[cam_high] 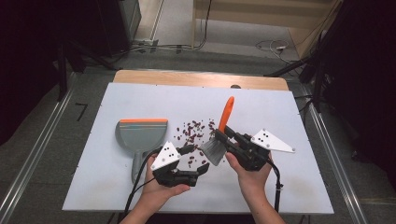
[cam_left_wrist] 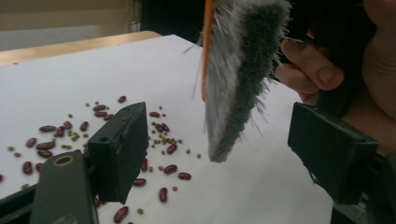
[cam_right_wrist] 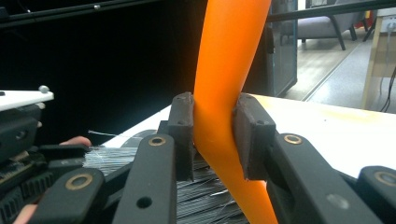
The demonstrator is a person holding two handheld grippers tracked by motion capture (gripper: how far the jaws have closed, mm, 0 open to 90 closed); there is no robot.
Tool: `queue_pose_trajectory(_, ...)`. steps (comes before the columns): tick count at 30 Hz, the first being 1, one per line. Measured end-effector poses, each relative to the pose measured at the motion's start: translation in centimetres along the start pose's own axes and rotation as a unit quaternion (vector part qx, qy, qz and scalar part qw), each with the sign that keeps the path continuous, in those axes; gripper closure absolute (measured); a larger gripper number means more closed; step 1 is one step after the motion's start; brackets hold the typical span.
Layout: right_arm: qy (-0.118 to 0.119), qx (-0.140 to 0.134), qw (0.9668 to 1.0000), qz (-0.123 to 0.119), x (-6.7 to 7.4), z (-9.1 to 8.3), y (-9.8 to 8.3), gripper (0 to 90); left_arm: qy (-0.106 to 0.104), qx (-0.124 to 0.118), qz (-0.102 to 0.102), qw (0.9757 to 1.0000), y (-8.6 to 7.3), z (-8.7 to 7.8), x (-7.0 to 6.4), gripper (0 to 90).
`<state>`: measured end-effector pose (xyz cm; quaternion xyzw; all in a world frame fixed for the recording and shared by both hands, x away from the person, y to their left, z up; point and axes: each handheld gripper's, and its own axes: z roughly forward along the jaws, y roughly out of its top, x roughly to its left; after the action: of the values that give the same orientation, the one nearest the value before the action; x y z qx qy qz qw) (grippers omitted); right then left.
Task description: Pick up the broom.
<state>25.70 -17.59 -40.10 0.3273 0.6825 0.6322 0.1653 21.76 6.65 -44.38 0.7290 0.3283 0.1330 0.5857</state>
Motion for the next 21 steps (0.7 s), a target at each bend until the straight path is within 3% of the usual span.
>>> queue_pose_trajectory(8, 0.011, -0.001, 0.9999, -0.004, 1.2, 0.3, -0.1, 69.0, 0.002, 0.012, -0.004, 0.9999, -0.1, 0.4, -0.1, 36.3)
queue_pose_trajectory(14, 0.017, -0.004, 0.9998, -0.007, 1.9, 0.3, 0.0, 69.0, -0.004, 0.019, 0.002, 0.9998, -0.3, 0.7, -0.2, 59.2)
queue_pose_trajectory(15, 0.017, -0.004, 0.9998, -0.007, 1.9, 0.3, 0.0, 69.0, -0.009, 0.022, 0.001, 0.9997, -0.3, 0.7, -0.2, 59.2)
queue_pose_trajectory(17, 0.017, -0.005, 0.9998, -0.008, 2.1, 0.2, 0.0, 69.0, -0.028, 0.022, -0.006, 0.9994, -0.3, 0.7, 0.2, 71.7)
queue_pose_trajectory(21, 0.017, -0.008, 0.9998, -0.007, 2.1, 0.0, 0.0, 69.0, -0.029, 0.02, 0.002, 0.9994, -0.2, 0.5, 0.2, 82.0)
